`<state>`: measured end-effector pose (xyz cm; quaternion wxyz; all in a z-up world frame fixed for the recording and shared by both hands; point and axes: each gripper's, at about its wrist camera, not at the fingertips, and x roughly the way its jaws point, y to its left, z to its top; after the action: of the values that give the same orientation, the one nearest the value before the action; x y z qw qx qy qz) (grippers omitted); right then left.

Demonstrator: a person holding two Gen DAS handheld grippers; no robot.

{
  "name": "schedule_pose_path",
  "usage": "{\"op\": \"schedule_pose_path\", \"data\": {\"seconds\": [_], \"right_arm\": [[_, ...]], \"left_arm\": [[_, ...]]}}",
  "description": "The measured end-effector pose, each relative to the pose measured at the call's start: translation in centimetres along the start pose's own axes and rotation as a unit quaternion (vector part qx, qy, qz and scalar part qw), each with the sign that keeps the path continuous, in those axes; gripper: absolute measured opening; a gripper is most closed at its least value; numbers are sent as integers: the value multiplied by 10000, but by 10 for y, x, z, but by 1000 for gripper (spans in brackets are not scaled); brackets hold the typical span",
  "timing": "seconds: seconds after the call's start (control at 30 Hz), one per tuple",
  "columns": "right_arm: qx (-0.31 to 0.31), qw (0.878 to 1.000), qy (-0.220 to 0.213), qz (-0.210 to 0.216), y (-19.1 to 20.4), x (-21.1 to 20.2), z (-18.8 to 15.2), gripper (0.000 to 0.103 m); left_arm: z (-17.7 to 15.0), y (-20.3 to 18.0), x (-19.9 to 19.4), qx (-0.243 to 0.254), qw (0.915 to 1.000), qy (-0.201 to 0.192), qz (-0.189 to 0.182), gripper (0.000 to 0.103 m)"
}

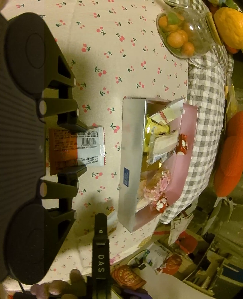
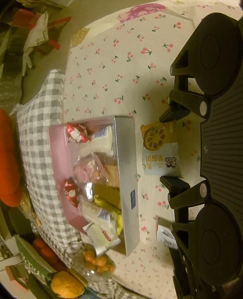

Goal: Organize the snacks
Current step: 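Carry the orange packet and cookie pack over the pink box with both tools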

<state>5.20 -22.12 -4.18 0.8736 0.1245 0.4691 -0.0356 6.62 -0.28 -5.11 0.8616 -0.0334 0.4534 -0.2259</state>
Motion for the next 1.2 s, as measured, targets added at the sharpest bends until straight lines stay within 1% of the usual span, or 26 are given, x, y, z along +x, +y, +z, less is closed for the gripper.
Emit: {"op": "schedule_pose_path", "data": {"seconds": [0.13,0.37,0.6,0.7,0.8,1.0,1.2], "right_arm": [[158,9996,-16,218,3,-10,3,62],[504,9969,-154,582,2,-25,12,62],[967,9905,-410,884,-12,-35,29,62],[1044,9899,-475,828,-17,-31,39,62],[1161,9884,-544,815,-23,-26,50,62],[1419,9860,-547,677,-34,-11,66,62],[1517,9860,-426,546,-39,7,71,62]], "left_arm": [[8,2,-6,-179,9998,-84,-81,36],[23,1,-16,-339,9987,-343,-168,36],[47,-11,-19,-94,9972,-689,-273,36],[62,-19,-9,-20,9965,-748,-362,36],[76,-28,9,17,9967,-705,-398,36],[87,-41,40,188,9978,-594,-218,36],[91,-44,60,224,9982,-538,-146,37]]}}
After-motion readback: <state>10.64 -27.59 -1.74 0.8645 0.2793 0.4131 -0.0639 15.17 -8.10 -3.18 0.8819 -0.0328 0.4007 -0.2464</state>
